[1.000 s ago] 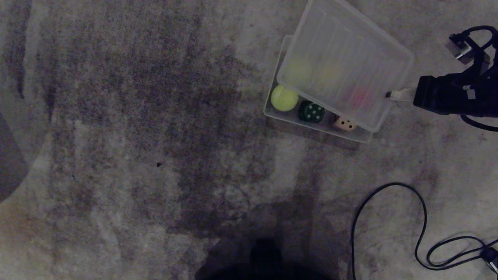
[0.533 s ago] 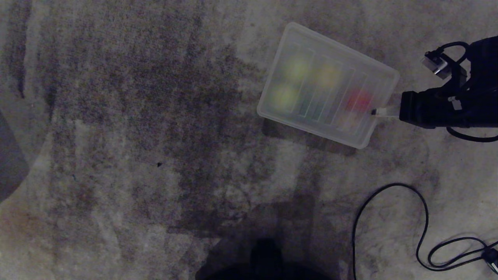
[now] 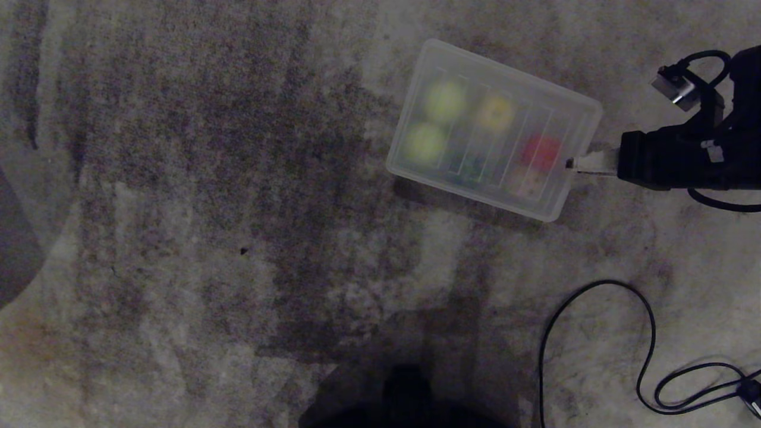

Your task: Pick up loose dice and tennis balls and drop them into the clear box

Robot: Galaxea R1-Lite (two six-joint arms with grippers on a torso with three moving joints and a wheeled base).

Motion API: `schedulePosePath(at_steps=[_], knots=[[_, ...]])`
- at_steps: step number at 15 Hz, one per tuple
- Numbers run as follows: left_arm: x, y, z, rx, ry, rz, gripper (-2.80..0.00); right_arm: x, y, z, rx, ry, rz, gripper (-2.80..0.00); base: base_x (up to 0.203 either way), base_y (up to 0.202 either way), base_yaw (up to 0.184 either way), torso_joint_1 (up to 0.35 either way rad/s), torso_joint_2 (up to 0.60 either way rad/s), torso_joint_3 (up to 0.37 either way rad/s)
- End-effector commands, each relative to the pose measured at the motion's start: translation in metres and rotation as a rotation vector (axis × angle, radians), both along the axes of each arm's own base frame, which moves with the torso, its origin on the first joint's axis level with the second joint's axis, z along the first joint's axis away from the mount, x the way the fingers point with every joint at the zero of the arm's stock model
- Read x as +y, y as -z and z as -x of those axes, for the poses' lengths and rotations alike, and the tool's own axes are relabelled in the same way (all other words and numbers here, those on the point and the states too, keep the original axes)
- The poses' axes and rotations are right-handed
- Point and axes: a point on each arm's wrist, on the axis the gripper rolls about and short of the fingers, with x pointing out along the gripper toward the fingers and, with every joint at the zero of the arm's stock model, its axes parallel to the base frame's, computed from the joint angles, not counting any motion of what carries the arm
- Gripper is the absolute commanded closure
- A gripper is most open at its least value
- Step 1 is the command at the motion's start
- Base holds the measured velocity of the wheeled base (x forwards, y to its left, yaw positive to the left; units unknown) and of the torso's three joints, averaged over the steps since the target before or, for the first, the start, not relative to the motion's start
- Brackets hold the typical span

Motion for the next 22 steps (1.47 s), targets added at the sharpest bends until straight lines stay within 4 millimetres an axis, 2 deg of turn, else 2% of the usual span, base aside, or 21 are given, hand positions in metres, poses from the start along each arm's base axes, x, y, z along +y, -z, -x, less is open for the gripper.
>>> schedulePosePath(at_steps=[1,5,7,10,11,15,19,22], knots=[[0.000,0.000,0.000,0.002,-0.001,0.001,0.00,-0.001,-0.007,0.011,-0.017,0.003,-0.002,-2.80,0.000,0.000,0.000,0.000,0.00,0.000],[0.000,0.000,0.000,0.002,-0.001,0.001,0.00,-0.002,-0.011,0.021,-0.008,0.002,-0.001,-2.80,0.000,0.000,0.000,0.000,0.00,0.000],[0.000,0.000,0.000,0.002,-0.001,0.001,0.00,-0.010,-0.016,0.027,-0.023,0.039,-0.013,-2.80,0.000,0.000,0.000,0.000,0.00,0.000],[0.000,0.000,0.000,0.002,-0.001,0.001,0.00,-0.024,-0.020,0.035,0.029,0.140,-0.157,-2.80,0.000,0.000,0.000,0.000,0.00,0.000],[0.000,0.000,0.000,0.002,0.000,0.001,0.00,-0.032,-0.018,0.040,0.058,0.190,-0.209,0.00,0.000,0.000,0.000,0.000,0.00,0.000],[0.000,0.000,0.000,0.002,0.000,0.001,0.00,-0.041,0.008,0.044,0.168,0.278,-0.259,0.00,0.000,0.000,0.000,0.000,0.00,0.000],[0.000,0.000,0.000,0.002,-0.001,0.001,0.00,-0.041,0.011,0.040,0.186,0.308,-0.319,0.00,0.000,0.000,0.000,0.000,0.00,0.000],[0.000,0.000,0.000,0.002,0.000,0.001,0.00,-0.025,0.013,0.040,0.237,0.272,-0.363,0.00,0.000,0.000,0.000,0.000,0.00,0.000]])
